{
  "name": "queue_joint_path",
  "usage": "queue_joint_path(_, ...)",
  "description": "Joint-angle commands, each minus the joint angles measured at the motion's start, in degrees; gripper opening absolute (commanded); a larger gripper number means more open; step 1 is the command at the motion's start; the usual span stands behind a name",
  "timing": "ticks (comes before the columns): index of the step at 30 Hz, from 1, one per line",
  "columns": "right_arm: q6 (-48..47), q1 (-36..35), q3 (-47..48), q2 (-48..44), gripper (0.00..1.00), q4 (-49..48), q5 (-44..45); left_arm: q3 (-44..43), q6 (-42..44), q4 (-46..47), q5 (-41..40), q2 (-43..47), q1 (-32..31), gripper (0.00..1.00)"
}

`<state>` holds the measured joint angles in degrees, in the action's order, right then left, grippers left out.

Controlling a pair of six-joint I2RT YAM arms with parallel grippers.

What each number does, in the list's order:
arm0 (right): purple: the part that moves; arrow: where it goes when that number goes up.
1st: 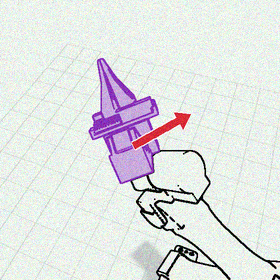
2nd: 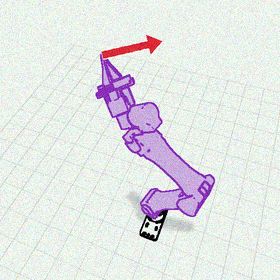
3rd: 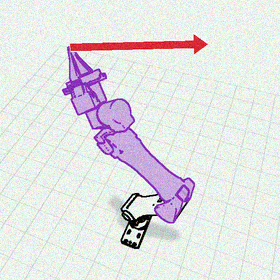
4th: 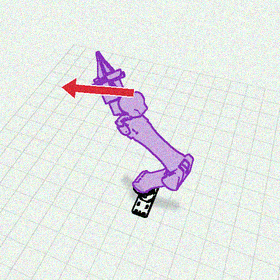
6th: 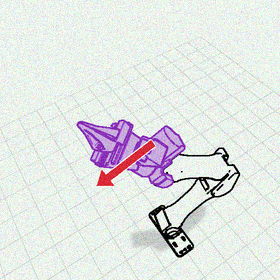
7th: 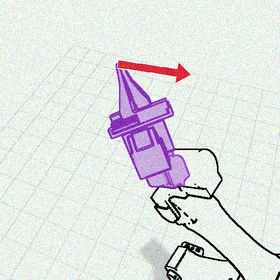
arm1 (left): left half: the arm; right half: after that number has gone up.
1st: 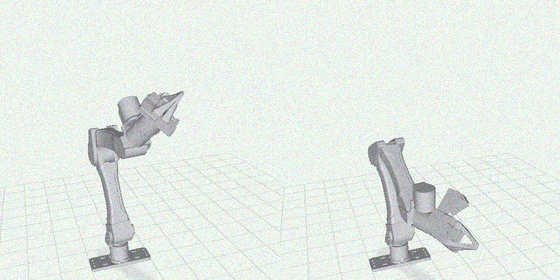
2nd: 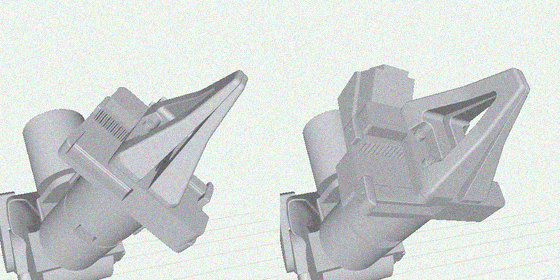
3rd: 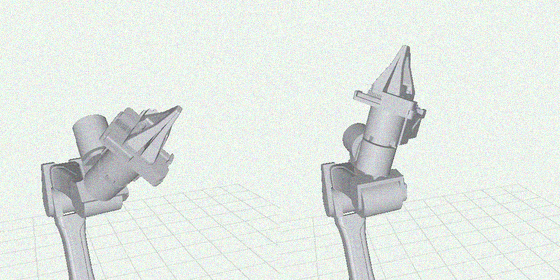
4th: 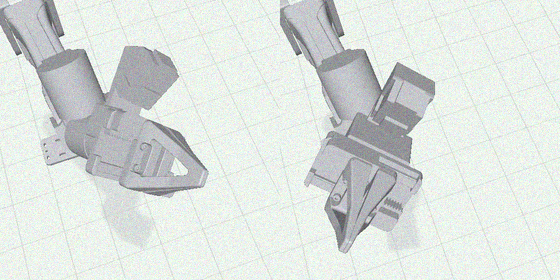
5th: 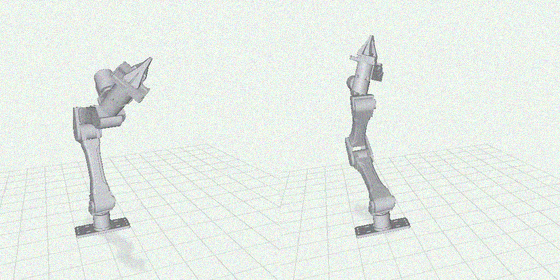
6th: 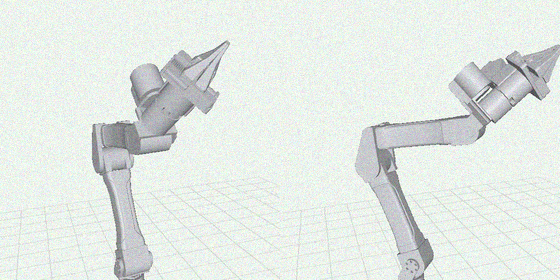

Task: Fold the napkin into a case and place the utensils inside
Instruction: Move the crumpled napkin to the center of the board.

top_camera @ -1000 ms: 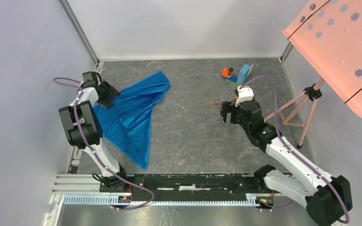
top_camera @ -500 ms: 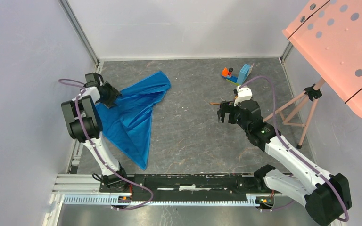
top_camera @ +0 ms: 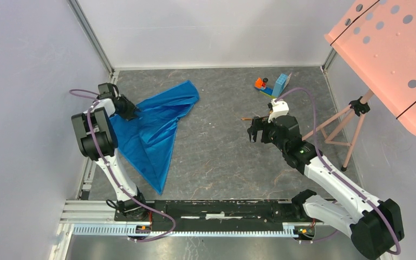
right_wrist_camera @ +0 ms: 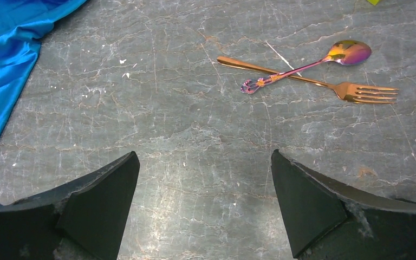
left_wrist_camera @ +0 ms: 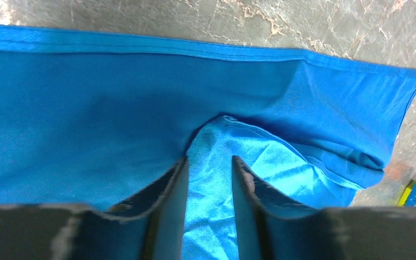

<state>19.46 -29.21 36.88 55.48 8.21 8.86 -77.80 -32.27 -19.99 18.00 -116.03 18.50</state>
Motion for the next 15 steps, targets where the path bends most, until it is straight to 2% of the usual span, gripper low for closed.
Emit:
queue_joint_path(1,0.9,-0.2,-0.7,0.2,0.98,-1.7,-0.8,-2.1,1.3,-0.9,1.1,-1.5,-1.5,0.34)
queue_joint_path(3,0.8,-0.2,-0.8,0.6,0.98,-1.8,-1.1,-2.3,1.4,-1.7,1.0,-1.3,-2.9,0.23)
queue_joint_path(7,1.4,-0.6,-0.4,2.8,0.98,-1.2,-0.3,-3.0,1.5,-3.5,0.8,0.4,-7.8,0.08)
queue_joint_path(10,2.2,-1.3,0.2,4.6,0.98,-0.5,0.9,-0.9,-0.8,-2.2,1.7,3.8,-12.1,0.02)
queue_joint_path(15,4.7,-2.8,-0.4,7.2,0.98,-3.1,3.1,5.4,-5.0,3.0,3.8,12.3,-16.3,0.03)
